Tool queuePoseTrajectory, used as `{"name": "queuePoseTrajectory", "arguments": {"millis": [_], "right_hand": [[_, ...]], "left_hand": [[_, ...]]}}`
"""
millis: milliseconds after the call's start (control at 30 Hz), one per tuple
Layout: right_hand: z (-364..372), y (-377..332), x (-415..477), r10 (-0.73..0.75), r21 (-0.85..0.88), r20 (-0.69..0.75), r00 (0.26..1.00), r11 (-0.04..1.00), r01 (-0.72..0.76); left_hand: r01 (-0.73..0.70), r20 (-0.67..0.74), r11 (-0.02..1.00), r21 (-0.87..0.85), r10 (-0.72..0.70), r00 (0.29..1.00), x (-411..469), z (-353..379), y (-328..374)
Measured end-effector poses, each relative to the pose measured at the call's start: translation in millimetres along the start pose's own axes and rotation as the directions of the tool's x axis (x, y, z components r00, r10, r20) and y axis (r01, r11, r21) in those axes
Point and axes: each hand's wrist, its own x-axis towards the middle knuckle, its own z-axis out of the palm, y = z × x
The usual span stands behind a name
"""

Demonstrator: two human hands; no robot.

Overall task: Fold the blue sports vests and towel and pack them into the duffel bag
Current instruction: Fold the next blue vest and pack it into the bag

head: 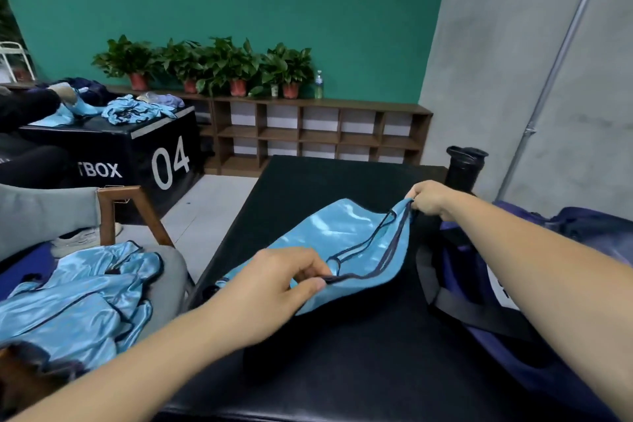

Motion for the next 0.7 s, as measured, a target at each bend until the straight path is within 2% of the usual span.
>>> {"name": "queuePoseTrajectory", "arguments": {"millis": [167,267,300,400,467,567,633,700], "right_hand": [[-2.7,2.1,-25.5,-0.035,-0.23,0.052,0.998,0.972,0.046],[2.2,-3.5,-40.6,-0.146,-0.455,0.113,0.983,0.872,0.182],[5.8,-4.7,-47.7,-0.193,-0.458,0.123,0.974,0.859,0.228],[24.7,-4.0,-84.8,-0.342,-0.344,0.165,0.925,0.859,0.379],[38.0,-2.5,-123.5,-0.464,-0.169,0.17,0.869,0.855,0.49],[51.6,-0.5,-189.1,-0.57,0.041,0.223,0.791,0.816,0.576],[56.2,5.6,-223.1,-0.635,0.108,0.256,0.729,0.768,0.632],[60.2,18.4,-242.4,-0.667,0.114,0.261,0.697,0.739,0.664]], "left_hand": [[-0.057,0.145,0.998,0.005,0.056,0.988,-0.4,49.4,6.8],[-0.088,0.205,0.995,0.035,0.079,0.975,-0.9,69.6,7.1],[-0.096,0.223,0.994,0.042,0.084,0.971,-1.6,75.2,7.3],[-0.107,0.26,0.993,0.052,0.09,0.961,-4.7,86.0,9.9],[-0.113,0.249,0.992,0.048,0.098,0.964,-5.4,88.9,11.2],[-0.102,0.196,0.995,0.006,0.099,0.976,-5.5,87.3,12.9],[-0.086,0.161,0.996,-0.029,0.089,0.983,-6.0,85.9,12.4],[-0.069,0.125,0.996,-0.057,0.075,0.989,-8.3,86.0,12.1]]}}
